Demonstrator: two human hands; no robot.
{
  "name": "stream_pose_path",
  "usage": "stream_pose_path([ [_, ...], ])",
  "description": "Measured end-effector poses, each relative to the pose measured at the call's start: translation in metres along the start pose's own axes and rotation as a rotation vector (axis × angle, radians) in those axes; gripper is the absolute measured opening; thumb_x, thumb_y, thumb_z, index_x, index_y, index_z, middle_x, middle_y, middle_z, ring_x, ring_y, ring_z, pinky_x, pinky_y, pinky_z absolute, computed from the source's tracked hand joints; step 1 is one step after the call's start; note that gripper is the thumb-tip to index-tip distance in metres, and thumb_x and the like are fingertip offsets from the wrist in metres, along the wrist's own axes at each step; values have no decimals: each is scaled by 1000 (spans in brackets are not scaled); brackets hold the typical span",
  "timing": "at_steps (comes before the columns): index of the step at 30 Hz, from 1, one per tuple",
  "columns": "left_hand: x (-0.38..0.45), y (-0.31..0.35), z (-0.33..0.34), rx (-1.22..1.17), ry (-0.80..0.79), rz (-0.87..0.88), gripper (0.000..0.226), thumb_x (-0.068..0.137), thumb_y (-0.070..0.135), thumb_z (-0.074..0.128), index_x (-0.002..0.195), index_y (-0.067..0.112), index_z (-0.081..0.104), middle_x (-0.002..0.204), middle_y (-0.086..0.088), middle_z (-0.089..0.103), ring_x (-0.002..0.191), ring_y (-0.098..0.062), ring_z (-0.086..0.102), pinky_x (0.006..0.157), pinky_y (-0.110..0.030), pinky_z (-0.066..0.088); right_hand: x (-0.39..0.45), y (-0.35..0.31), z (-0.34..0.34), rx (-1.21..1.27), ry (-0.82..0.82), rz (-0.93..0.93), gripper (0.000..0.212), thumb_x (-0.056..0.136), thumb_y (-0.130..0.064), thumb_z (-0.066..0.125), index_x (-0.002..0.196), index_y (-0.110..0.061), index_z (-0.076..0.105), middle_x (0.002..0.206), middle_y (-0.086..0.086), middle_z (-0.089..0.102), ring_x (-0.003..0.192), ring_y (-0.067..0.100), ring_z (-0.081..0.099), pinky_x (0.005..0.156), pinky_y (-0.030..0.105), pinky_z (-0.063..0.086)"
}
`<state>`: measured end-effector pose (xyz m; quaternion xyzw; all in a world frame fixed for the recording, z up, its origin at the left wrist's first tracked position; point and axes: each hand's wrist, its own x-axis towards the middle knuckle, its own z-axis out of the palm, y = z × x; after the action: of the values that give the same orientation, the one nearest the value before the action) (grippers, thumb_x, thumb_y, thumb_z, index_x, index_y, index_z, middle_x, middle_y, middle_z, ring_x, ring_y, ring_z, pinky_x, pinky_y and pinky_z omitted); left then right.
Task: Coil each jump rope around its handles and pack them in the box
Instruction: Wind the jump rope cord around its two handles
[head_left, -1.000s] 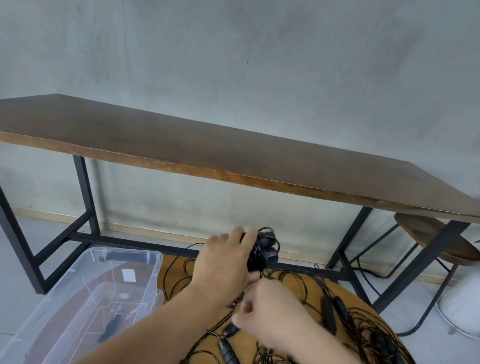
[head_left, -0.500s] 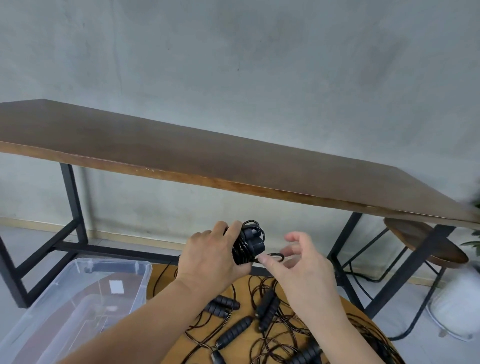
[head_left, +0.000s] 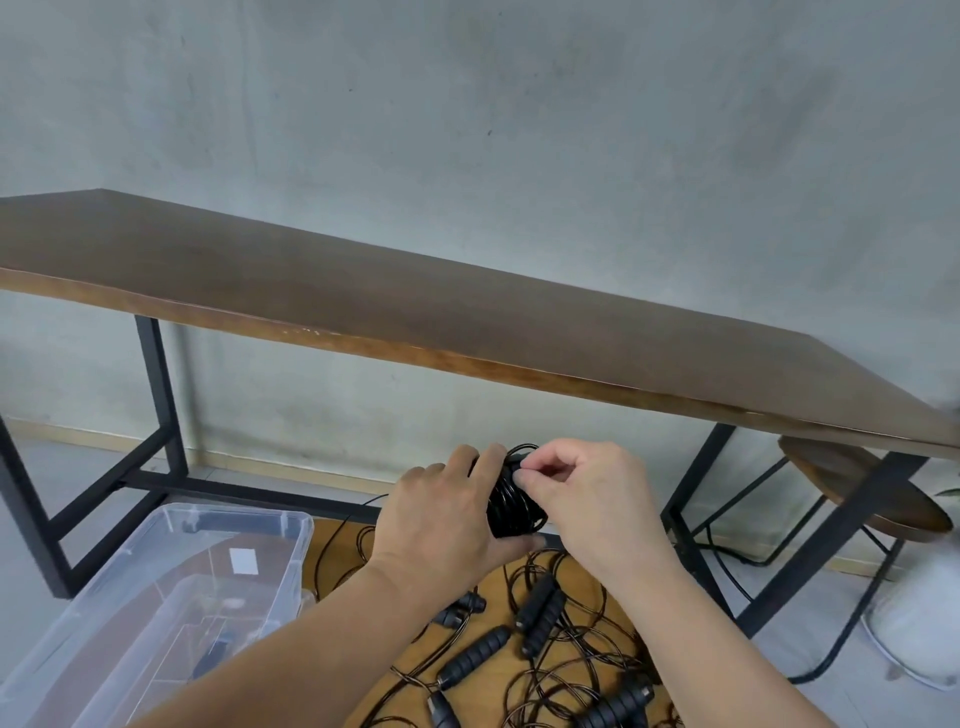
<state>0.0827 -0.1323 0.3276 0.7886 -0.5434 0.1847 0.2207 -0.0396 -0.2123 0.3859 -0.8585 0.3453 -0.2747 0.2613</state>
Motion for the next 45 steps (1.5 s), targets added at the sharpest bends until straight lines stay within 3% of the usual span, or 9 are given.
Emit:
stream_pose_path([
  [3,-2,1,-1,15,-18,-8,84,76,90,34,136,32,35,116,11,55,96,-12,62,80,-27,50,3,2,-1,-54,-32,-1,9,90,-28,71,83,-35,70,82,-18,66,80,1,62,58,7,48],
  [9,-5,2,-2,28,-45,-4,73,83,81,34,134,29,33,114,8,54,94,-14,61,80,-29,51,1,2,3,-73,2,15,7,90,-25,70,87,-31,72,83,-14,68,80,3,65,59,9,51],
  [13,-10,4,0,17,-77,5,68,83,75,34,134,29,34,113,8,54,95,-15,60,83,-31,51,-7,2,8,-66,-34,0,16,93,-25,66,105,-30,76,101,-10,69,93,3,62,67,6,48],
  [18,-13,2,3,19,-97,8,63,85,73,37,131,30,36,112,8,53,94,-16,61,82,-30,49,-16,2,5,-163,-145,-104,32,95,-32,63,127,-30,66,114,-14,61,97,1,56,71,5,43],
  [24,-15,2,4,50,-111,25,70,79,74,28,132,28,35,113,7,53,93,-17,61,81,-31,49,-19,1,3,-291,-194,-164,20,96,-33,60,107,-30,77,107,-13,65,97,3,58,85,18,49],
  [28,-18,4,6,59,-145,37,69,84,73,35,135,28,33,117,6,52,98,-19,60,84,-32,48,-15,4,2,-197,-248,-41,13,91,-34,67,94,-29,78,99,-15,57,94,5,55,82,25,50],
  [36,-20,1,8,62,-141,62,66,85,73,35,133,27,36,114,5,52,95,-20,61,82,-34,49,-11,6,6,-162,-303,3,11,89,-31,69,91,-28,79,99,-13,57,94,8,55,86,31,51],
  [41,-24,1,11,63,-152,73,67,85,72,37,134,26,37,114,4,53,96,-21,61,84,-35,49,-13,9,11,-174,-313,-3,15,92,-28,64,91,-23,79,102,-9,58,94,9,55,81,27,50],
  [45,-26,2,13,81,-183,89,67,85,68,42,136,25,36,118,2,52,99,-22,60,87,-35,47,-18,8,20,-231,-236,-1,16,87,-29,64,79,-19,73,97,-6,56,84,10,55,68,24,49],
])
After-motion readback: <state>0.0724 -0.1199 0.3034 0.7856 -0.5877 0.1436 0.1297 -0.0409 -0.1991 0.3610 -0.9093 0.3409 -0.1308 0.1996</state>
